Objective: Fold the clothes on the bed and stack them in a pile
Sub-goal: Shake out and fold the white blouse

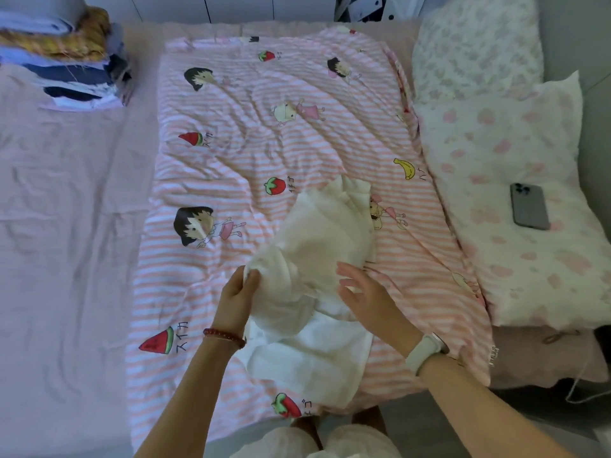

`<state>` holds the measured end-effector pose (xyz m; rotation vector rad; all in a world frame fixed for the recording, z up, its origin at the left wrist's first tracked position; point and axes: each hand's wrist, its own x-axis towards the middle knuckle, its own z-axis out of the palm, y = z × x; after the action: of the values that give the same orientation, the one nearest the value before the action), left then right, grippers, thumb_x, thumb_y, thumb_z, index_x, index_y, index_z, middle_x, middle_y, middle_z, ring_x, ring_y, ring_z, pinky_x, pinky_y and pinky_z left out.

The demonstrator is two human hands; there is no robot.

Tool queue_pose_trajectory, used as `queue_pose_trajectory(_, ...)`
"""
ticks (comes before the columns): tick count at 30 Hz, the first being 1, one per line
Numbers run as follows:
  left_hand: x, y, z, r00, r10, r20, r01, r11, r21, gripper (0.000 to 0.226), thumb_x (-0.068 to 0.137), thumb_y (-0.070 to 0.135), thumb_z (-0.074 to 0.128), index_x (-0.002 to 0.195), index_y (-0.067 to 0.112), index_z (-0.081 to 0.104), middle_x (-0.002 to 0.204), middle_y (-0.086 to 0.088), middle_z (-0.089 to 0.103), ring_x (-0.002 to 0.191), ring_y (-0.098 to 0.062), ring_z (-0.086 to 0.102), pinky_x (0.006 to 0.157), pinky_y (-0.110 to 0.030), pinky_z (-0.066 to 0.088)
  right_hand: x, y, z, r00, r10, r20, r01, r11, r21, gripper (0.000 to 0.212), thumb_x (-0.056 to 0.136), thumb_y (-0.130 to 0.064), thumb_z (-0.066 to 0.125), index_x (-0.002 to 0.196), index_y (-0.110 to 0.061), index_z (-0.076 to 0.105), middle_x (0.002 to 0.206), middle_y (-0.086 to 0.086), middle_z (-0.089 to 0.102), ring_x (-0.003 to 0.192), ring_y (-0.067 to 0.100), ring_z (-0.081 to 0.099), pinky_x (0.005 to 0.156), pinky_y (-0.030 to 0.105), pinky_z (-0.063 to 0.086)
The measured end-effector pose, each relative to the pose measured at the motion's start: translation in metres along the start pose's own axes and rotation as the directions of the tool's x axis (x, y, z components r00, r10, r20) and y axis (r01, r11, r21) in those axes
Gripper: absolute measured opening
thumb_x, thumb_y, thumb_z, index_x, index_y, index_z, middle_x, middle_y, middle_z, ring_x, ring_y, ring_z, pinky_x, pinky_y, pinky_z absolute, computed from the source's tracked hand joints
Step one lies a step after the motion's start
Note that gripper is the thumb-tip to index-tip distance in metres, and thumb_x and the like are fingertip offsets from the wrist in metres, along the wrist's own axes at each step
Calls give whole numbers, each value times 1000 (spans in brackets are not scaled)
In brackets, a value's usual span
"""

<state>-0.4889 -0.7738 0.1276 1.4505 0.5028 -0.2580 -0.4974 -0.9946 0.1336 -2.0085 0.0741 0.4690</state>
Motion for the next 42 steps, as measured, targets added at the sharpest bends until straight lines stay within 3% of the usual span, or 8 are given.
queue_pose_trajectory(7,-22,-7,-14,974,-19,225,75,968,-239,14,80,18,53,89,12,61,81,1,66,77,-13,62,66,-24,53,27,-12,31,993,-33,118,43,996,-83,62,92,-14,56,145,-14,25,144,2,37,131,14,35,106,20,27)
queue_pose_trajectory(11,-24,-1,-32,993,-34,110,64,956,-288,9,79,13,56,82,6,52,76,-2,57,73,-16,54,62,-26,44,35,-13,35,973,81,216,-53,990,-134,42,92,-15,55,132,-10,45,99,8,56,89,15,51,81,22,39)
queue_pose_trajectory(13,-21,-1,-38,995,-29,-98,16,992,-128,5,85,7,56,89,7,56,82,-4,57,79,-18,50,67,-28,38,37,-13,38,991,3,137,18,988,-155,18,92,-9,52,102,4,59,83,14,54,77,19,48,72,27,36)
queue_pose_trajectory(16,-16,-9,-44,935,61,-351,13,979,204,31,91,8,55,122,9,49,112,-5,53,99,-19,49,83,-28,37,32,-18,38,988,-152,16,152,963,-221,16,93,-9,50,102,1,60,90,14,59,82,25,53,73,27,39)
queue_pose_trajectory(21,-10,-12,-20,983,169,-75,-108,854,510,46,83,30,66,125,19,51,116,5,50,100,-12,51,83,-26,40,18,-36,28,897,-439,39,424,834,-353,21,93,-8,51,109,-2,63,87,7,63,75,19,56,68,33,47)
queue_pose_trajectory(26,8,-9,6,974,150,-172,-8,777,630,44,81,40,65,118,18,55,108,2,55,85,-14,58,70,-26,42,12,-52,9,860,-510,-17,467,801,-374,24,88,-12,50,103,-1,65,77,-7,48,66,0,39,61,16,36)
queue_pose_trajectory(34,12,54,6,930,362,-62,-234,715,659,5,90,17,53,86,16,54,82,12,53,63,-11,55,59,-25,34,-3,-63,-53,856,-507,-98,350,710,-612,24,90,-10,58,114,-8,64,97,9,62,88,32,60,68,33,46)
queue_pose_trajectory(42,-56,183,15,725,684,77,-586,554,591,28,82,11,66,66,22,45,61,8,51,52,-3,51,58,-22,41,-27,-148,-113,542,-784,-303,373,547,-749,23,83,-4,54,100,-3,70,87,15,67,71,34,66,52,37,52)
